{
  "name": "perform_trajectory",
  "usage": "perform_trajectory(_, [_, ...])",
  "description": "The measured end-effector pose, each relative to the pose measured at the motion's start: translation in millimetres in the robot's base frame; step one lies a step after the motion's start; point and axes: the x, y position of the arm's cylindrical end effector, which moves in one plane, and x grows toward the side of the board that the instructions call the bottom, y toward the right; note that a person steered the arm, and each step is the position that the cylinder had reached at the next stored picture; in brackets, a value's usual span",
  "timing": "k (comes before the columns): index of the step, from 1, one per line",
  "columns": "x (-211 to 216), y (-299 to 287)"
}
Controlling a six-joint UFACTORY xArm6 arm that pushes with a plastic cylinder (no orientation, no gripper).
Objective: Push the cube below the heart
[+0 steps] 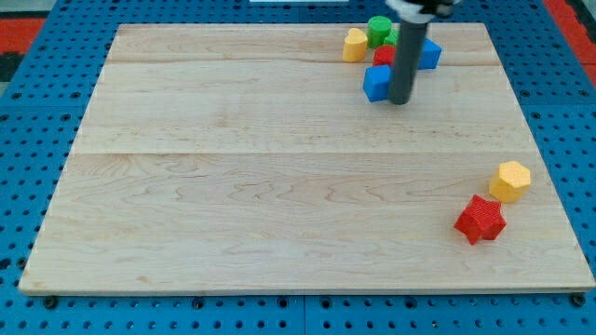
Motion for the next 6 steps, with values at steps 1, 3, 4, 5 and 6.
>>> perform_trajectory(1, [-13.6,21.5])
perform_trajectory(3, [-11.4,-17.0])
perform_trajectory(4, [-45.6,-46.1])
perform_trajectory(5, [-17.0,-47.5])
perform_trajectory(6, [-3.5,-73.3])
